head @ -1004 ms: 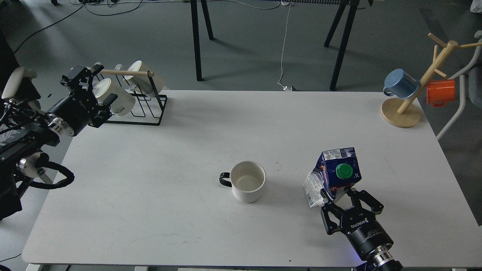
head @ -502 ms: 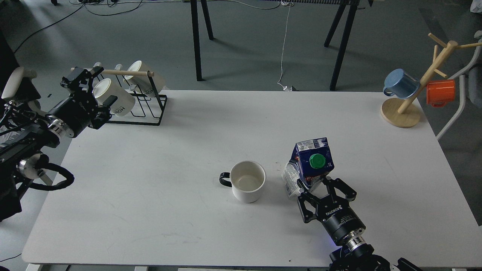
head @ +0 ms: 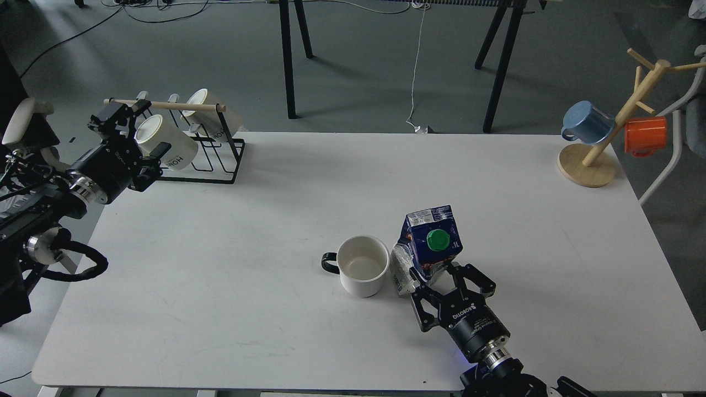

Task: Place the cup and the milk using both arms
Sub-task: 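Carry the milk carton with the right gripper beside the white mug, then open the right gripper and pull it back from the carton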

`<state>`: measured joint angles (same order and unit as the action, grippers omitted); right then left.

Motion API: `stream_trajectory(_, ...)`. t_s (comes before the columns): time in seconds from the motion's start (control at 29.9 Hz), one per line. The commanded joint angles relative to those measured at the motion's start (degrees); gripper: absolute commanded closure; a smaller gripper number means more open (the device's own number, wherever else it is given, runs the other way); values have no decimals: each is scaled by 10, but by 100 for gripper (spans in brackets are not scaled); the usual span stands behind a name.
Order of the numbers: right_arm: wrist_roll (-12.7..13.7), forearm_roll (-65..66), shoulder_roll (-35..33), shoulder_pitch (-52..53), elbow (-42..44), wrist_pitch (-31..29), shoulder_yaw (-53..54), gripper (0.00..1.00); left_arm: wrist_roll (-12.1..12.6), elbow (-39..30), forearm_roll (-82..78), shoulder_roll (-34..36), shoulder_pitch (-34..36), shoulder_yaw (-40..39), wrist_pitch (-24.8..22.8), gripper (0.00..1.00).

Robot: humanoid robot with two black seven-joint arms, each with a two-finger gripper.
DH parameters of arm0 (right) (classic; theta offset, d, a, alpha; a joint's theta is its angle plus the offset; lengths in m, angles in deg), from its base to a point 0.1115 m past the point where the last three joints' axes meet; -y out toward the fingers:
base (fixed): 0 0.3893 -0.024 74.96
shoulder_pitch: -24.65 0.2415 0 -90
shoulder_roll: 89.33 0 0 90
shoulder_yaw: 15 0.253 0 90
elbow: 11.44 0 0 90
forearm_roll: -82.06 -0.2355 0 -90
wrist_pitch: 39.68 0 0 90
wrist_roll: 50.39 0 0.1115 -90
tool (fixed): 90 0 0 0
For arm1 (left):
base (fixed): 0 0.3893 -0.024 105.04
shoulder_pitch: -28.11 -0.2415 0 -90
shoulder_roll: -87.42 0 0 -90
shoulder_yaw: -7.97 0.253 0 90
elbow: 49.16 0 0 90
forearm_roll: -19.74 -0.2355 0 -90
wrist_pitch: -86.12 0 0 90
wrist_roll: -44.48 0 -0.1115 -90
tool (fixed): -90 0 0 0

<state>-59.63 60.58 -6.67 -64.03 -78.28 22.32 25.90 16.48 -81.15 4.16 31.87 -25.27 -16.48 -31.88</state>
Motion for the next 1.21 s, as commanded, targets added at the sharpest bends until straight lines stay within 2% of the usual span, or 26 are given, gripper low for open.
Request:
stream_trajectory(0.0,1,0,4,3,8,0,0,40,0,0,0,1,-2,-1,0,2)
stream_trajectory(0.2,4,0,5,3,10,0,-1,36,0,0,0,0,-3,-1,0,2)
stream_trajectory(0.3,4,0,5,3,11,0,0,30,0,0,0,0,-3,-1,0,2)
stream_trajectory(0.33,4,0,5,3,11,0,0,25,0,0,-1,0,-3,-1,0,2)
stream_trajectory(0.4,4,0,4,3,11,0,0,10,0,0,-1,0,-3,-1,0,2)
stream_trajectory(0.47,4,0,4,2,11,0,0,3,0,0,-1,0,-5,-1,0,2)
stream_trajectory(0.94,4,0,-1,-33,-9,0,1,1,0,1,-1,0,-5,-1,0,2)
stream_trajectory(1.17,4,0,-40,-66,-52,0,1,1,0,7,-1,-1,-5,0,0,2)
